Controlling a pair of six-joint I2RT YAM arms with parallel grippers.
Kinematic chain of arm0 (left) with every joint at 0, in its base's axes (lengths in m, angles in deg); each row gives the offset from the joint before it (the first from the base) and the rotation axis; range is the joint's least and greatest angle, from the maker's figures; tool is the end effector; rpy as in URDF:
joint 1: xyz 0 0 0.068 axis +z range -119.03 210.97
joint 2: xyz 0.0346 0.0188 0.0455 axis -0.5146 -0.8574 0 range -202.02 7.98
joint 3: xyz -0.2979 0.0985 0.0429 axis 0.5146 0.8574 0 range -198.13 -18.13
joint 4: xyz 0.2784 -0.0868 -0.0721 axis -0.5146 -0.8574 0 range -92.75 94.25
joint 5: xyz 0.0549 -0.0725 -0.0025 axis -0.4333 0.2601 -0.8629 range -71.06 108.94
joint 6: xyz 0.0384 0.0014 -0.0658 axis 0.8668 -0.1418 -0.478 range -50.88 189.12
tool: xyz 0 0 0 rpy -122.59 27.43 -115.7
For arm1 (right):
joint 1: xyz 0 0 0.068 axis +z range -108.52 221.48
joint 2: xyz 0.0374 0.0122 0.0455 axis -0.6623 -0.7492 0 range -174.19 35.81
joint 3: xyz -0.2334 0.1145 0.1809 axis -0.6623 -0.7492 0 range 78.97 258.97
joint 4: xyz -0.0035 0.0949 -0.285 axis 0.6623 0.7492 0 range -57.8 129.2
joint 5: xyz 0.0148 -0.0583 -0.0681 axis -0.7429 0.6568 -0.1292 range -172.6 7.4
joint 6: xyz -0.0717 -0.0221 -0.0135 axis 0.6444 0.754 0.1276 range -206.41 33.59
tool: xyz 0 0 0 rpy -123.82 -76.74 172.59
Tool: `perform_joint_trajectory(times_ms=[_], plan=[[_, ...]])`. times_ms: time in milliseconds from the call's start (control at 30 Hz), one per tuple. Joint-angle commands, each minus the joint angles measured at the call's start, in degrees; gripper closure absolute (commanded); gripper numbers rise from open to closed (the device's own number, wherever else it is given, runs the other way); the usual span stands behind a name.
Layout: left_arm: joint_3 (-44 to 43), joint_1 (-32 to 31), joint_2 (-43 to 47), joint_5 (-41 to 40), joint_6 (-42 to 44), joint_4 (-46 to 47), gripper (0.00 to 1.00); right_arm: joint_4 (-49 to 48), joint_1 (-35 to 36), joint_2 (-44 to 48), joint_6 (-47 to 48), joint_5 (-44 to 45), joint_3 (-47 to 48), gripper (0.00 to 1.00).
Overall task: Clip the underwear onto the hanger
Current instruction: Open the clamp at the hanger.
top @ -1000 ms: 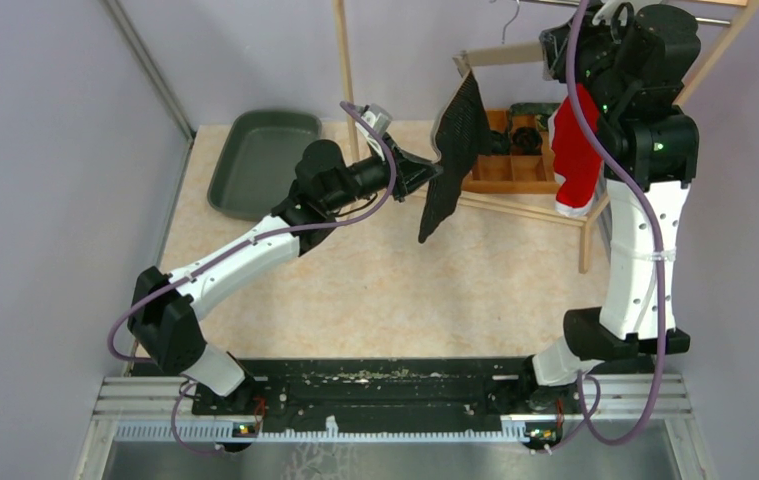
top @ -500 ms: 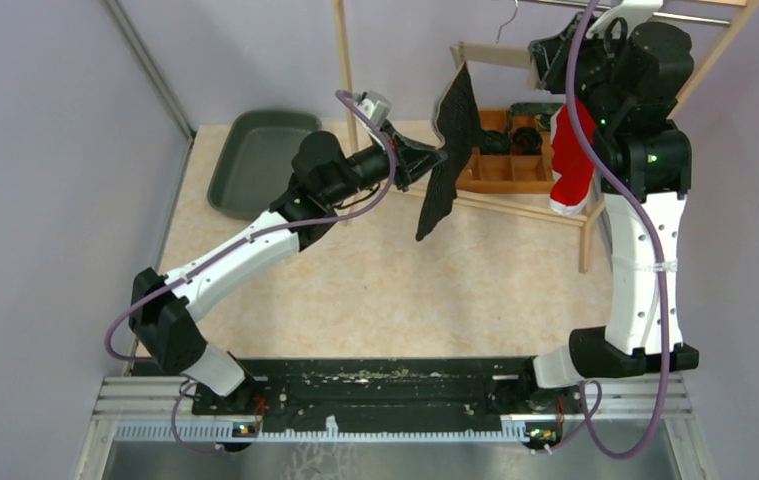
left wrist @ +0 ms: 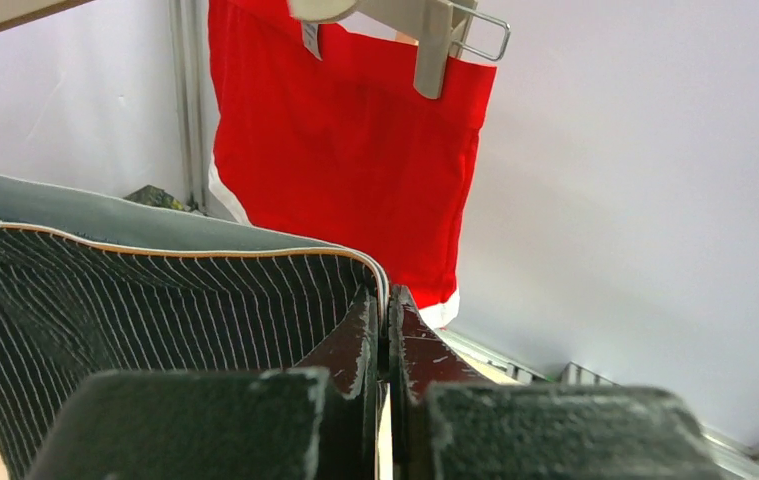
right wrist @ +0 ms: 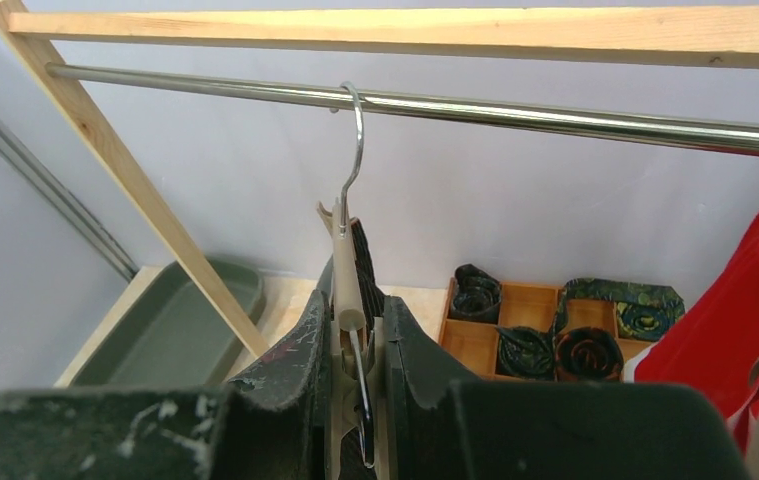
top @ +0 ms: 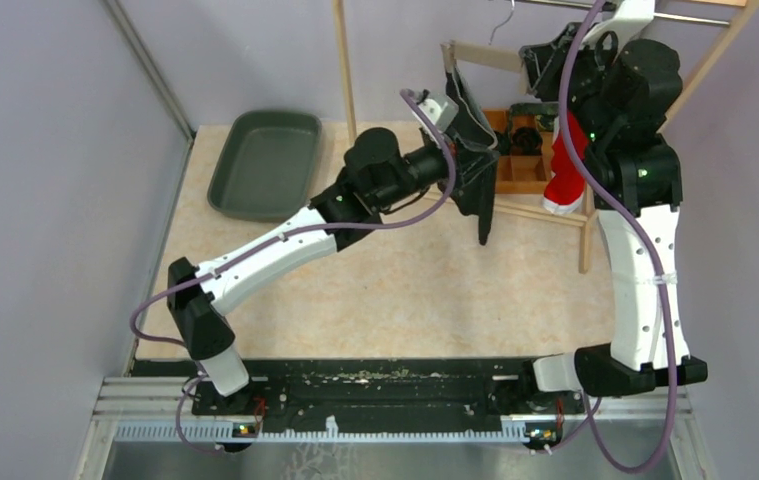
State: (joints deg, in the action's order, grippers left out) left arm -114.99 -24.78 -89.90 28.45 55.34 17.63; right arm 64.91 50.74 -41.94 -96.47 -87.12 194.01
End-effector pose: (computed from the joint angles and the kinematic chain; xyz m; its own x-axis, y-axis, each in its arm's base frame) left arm 0.2637 -0.4062 0.5040 -0.0989 -0.2723 -0.9571 0.9087 0.3673 -0.1984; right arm 0.2791 0.0507 0.6478 0.0362 0.1824 -0.9826 -0.2480 0.9541 0.1680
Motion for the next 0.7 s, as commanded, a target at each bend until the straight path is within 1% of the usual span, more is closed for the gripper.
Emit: perform_joint_trajectory(times_ms=[0, 200, 333, 433, 667], plan=[[-6.8, -3.9, -2.5, -7.0, 5.3, -5.0, 1.0, 0.0, 3.0, 1.7, 1.3, 2.4, -1.2, 1.0], [-15.6, -7.1, -6.6, -13.5, 8.5, -11.6, 1.0, -1.2, 4.9, 3.4, 2.0, 3.9, -4.7, 1.0], [-19.7, -8.1, -8.3, -15.8, 9.3, -14.3, 1.0, -2.3, 5.8, 4.2, 2.1, 4.3, -7.1, 1.0], [-21.4, -8.6, -9.2, -16.7, 9.7, -15.2, 1.0, -2.4, 6.9, 4.6, 2.5, 4.9, -8.4, 1.0], [-21.8, -9.0, -9.3, -17.6, 10.3, -15.0, 1.0, -3.4, 10.0, 5.4, 3.8, 7.8, -11.5, 1.0]])
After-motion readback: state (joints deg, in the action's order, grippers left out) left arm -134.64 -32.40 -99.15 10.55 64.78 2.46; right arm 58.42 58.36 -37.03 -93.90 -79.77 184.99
